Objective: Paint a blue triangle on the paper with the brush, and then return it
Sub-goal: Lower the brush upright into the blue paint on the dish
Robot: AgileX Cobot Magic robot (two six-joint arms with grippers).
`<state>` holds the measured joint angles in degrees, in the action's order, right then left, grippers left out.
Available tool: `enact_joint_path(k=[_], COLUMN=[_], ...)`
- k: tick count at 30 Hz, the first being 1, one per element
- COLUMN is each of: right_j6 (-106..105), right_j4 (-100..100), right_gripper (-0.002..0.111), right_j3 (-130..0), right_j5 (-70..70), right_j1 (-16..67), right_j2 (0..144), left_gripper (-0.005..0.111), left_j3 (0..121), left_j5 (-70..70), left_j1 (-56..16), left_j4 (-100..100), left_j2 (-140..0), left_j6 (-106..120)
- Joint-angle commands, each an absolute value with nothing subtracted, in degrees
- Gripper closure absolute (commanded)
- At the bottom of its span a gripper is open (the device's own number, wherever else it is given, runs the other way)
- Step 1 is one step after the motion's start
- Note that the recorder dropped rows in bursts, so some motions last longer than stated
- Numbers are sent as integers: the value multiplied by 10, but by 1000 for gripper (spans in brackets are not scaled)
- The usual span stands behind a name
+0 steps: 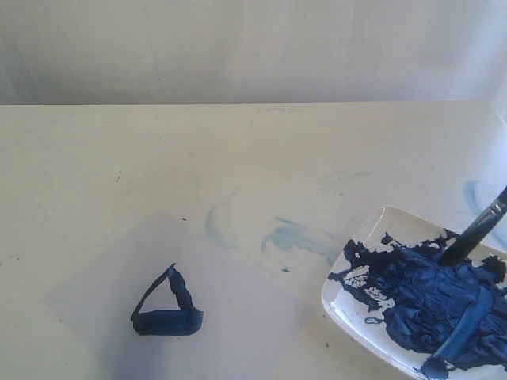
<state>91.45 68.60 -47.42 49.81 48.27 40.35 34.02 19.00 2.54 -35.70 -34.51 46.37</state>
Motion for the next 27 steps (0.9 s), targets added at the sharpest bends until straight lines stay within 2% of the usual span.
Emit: enact_joint_path(k=[1, 8, 13, 20, 27], right_j6=[936, 922, 798, 511, 200], right_j4=[691, 664, 572, 280, -19], right_gripper=[108, 108, 108, 108, 108], right_j3=[-472, -502, -552, -643, -726], right_j5=[546, 566, 533, 434, 477], right_j1=[480, 443, 388, 227, 43], right_j2=[415, 427, 478, 607, 737], left_gripper=[107, 107, 107, 107, 107], left_j3=[332, 332, 332, 332, 332], left_j5=[176, 178, 182, 189, 191], left_j1=[26, -35, -61, -64, -64], left_j4=[-399, -400, -398, -386, -386], left_j2=[-333, -333, -333, -333, -333], left_j6=[457, 484, 484, 486, 486])
